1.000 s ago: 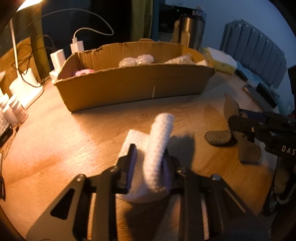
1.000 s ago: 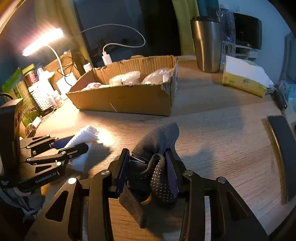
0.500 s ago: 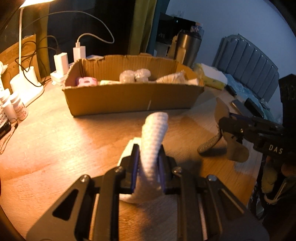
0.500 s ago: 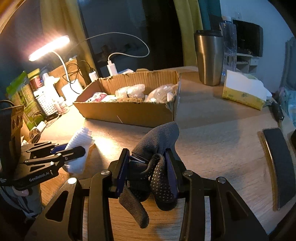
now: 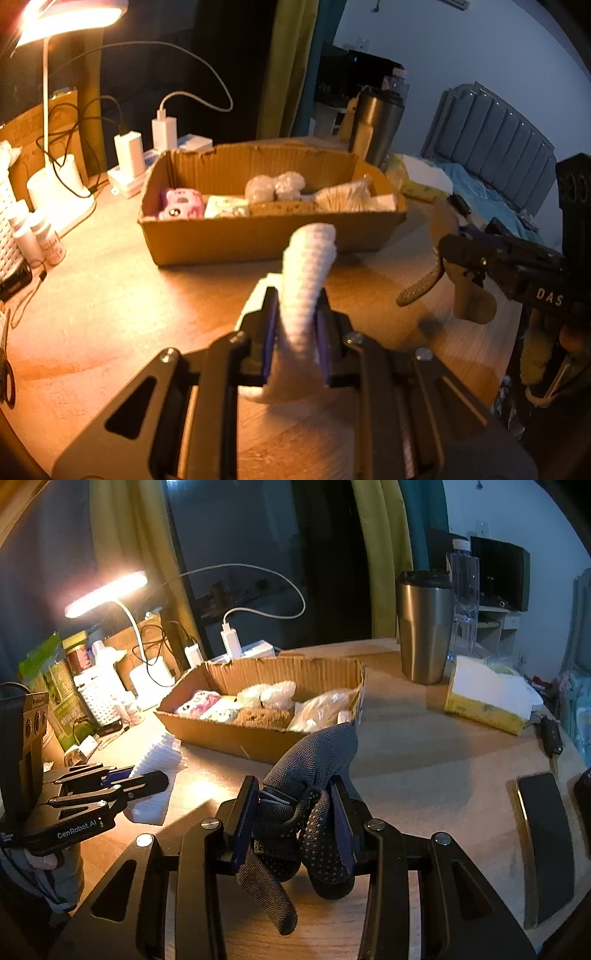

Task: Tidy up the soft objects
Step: 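Lift the cloth with the left gripper while the right gripper carries the gloves toward the box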

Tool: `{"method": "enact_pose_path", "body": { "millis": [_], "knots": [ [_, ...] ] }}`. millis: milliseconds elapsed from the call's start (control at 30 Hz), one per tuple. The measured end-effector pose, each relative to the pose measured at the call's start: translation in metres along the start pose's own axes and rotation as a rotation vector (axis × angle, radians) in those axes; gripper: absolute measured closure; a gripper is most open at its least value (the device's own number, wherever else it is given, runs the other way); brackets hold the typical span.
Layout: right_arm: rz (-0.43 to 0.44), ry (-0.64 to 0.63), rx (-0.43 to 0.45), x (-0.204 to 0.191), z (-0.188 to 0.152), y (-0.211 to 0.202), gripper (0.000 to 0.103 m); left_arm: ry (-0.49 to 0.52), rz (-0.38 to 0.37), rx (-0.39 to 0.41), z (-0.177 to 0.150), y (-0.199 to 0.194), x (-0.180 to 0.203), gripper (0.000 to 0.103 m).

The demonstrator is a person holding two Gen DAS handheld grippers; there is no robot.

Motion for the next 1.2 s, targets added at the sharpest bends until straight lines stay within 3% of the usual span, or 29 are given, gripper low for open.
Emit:
{"method": "enact_pose_path", "body": {
  "millis": [1200],
  "knots": [
    [0.031, -0.061, 0.122, -0.02, 0.086, 0.008, 0.062, 0.03, 0.009, 0.174, 0.082, -0.027, -0.005, 0.084]
  ]
}}
Point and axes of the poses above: each gripper's, at about its wrist camera, not at the fingertips, and y roughly the way its jaws point, x to its right, z to its top, the point moved 8 cm from there along y, roughly the way its jaws point, and after that the axes turned 12 degrees about -z, right-handed, at the moved point
